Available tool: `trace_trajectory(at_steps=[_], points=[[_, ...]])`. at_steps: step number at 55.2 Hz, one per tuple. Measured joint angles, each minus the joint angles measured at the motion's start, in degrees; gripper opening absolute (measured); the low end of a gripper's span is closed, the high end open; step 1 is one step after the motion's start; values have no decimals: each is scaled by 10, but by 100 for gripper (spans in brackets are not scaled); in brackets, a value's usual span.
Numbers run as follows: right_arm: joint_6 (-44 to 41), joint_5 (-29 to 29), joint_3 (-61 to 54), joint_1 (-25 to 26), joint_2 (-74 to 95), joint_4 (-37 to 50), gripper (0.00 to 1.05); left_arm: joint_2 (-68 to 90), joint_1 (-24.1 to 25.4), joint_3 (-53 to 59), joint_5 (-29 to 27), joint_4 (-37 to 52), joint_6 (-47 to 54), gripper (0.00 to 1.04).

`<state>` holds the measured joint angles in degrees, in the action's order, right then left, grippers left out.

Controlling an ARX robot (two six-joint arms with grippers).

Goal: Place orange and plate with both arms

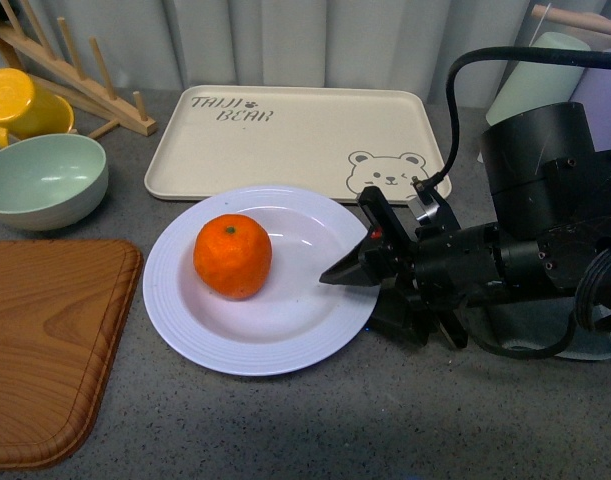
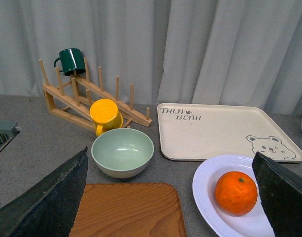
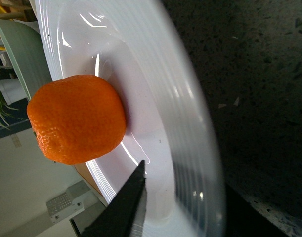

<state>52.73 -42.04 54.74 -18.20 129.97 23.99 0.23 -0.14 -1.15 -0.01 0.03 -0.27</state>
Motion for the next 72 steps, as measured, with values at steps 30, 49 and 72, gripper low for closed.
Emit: trace_trajectory(at_steps=[30,49,72], points=[[35,-47,-46,9,-16,115,3,0,0,0,0,0,0,98],[127,-24,-18,15,-32,195,3,0,0,0,0,0,0,98],[225,99,172,-39,61,161,3,0,0,0,0,0,0,98]])
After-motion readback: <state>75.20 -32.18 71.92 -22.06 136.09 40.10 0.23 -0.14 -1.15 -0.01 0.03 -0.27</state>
